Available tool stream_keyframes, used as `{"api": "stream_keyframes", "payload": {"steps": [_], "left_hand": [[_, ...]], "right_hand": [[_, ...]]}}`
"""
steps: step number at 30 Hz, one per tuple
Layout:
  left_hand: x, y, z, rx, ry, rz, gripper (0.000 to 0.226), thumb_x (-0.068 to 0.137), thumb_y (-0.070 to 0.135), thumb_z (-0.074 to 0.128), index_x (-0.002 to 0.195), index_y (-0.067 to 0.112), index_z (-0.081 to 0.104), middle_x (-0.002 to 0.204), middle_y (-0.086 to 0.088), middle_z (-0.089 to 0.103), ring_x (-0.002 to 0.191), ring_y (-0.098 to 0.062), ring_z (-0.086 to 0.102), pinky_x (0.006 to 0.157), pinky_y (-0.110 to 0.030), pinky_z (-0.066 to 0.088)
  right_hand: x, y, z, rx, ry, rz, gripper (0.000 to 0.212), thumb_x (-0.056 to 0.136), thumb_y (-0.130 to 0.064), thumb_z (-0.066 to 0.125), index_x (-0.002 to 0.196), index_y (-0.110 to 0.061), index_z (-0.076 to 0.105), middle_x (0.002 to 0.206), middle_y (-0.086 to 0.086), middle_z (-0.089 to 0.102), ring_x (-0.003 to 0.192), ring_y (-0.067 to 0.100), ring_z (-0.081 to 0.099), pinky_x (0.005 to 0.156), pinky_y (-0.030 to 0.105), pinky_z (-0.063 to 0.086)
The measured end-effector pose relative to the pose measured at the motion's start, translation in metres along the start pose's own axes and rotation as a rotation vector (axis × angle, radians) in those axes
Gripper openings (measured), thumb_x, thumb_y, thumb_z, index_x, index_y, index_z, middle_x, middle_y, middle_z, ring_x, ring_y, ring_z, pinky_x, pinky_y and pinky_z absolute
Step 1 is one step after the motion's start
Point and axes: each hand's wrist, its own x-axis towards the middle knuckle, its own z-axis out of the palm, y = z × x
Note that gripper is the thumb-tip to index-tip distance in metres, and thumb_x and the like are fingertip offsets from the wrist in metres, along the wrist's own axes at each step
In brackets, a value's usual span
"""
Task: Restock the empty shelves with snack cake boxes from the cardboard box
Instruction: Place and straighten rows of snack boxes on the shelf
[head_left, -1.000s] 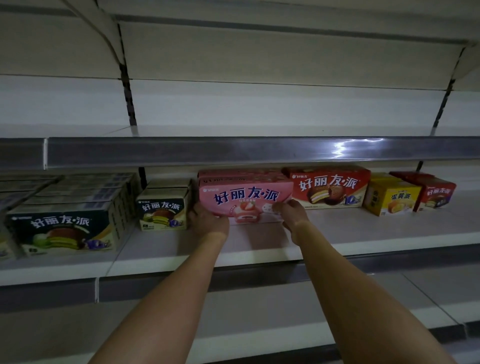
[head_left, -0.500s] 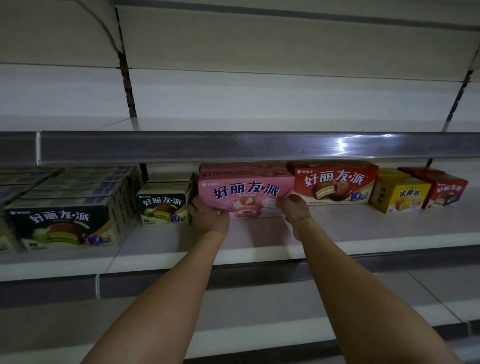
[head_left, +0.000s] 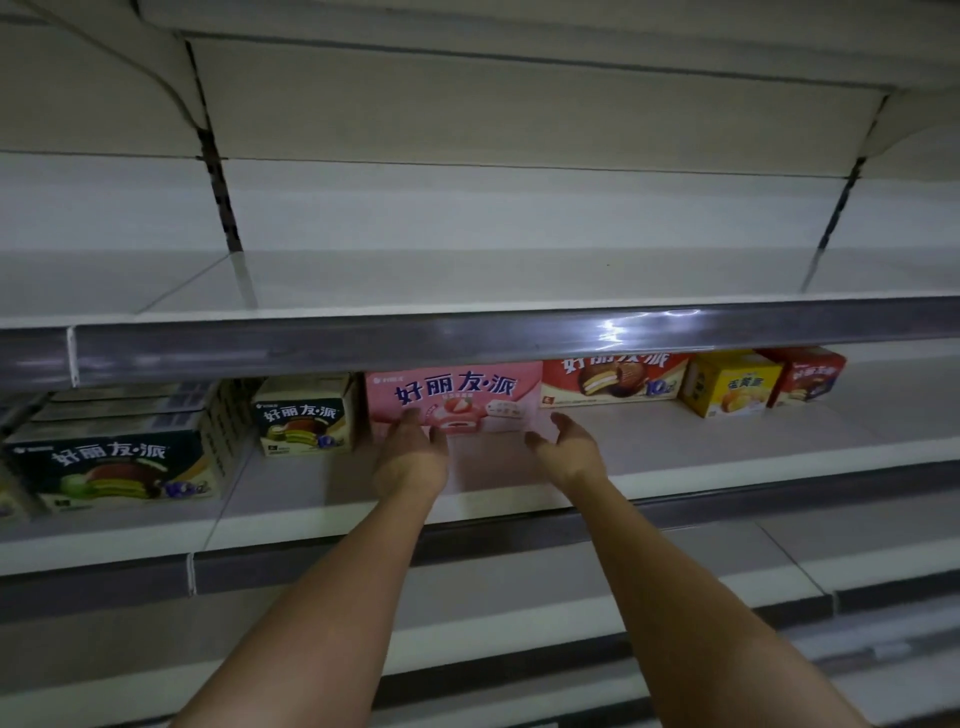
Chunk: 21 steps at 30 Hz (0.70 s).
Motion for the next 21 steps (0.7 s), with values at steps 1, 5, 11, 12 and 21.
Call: {"api": "stream_keyframes", "payload": {"steps": [1,5,11,12,21], "left_hand": [[-0.006,0.005,0.001,0.006,-0.023,0.02,0.033,0.1,0.033,0.041,0.128,0.02,0.051,0.127,-0.008,0.058,0.11,-0.027,0.057,0.084,-0.033,0.047],[-0.025,0.023,0.009,-0.101,-0.104,0.041,0.031,0.1,0.035,0.04,0.117,0.021,0.061,0.118,-0.009,0.064,0.104,-0.029,0.06,0.089,-0.035,0.05],[-0.069,0.047,0.026,-0.069,-0.227,0.128,0.036,0.101,0.037,0.032,0.106,0.018,0.062,0.105,-0.009,0.064,0.09,-0.024,0.057,0.071,-0.032,0.045],[-0.078,0.05,0.028,-0.075,-0.24,0.159,0.035,0.102,0.035,0.033,0.106,0.017,0.062,0.105,-0.009,0.064,0.087,-0.023,0.056,0.068,-0.031,0.043],[-0.153,0.06,0.035,-0.175,-0.401,0.423,0.033,0.102,0.031,0.035,0.117,0.017,0.062,0.115,-0.005,0.065,0.091,-0.017,0.056,0.069,-0.027,0.036]], "right_hand": [[-0.006,0.001,-0.005,-0.042,-0.004,0.011,0.053,0.095,-0.032,0.056,0.142,-0.011,0.04,0.143,0.006,0.046,0.13,0.029,0.045,0.106,0.037,0.036],[-0.022,0.014,-0.023,-0.158,-0.011,0.031,0.063,0.096,-0.048,0.045,0.147,-0.014,0.033,0.15,0.008,0.039,0.133,0.028,0.042,0.109,0.04,0.035],[-0.065,0.036,-0.059,-0.128,0.127,0.103,0.064,0.097,-0.053,0.039,0.146,-0.013,0.037,0.147,0.012,0.043,0.133,0.028,0.042,0.109,0.04,0.034],[-0.073,0.039,-0.062,-0.128,0.145,0.118,0.064,0.097,-0.053,0.039,0.146,-0.012,0.037,0.145,0.012,0.045,0.132,0.028,0.043,0.108,0.04,0.035],[-0.161,0.075,-0.076,-0.18,0.29,0.279,0.066,0.096,-0.057,0.035,0.147,-0.014,0.034,0.146,0.01,0.043,0.132,0.026,0.044,0.108,0.041,0.037]]}}
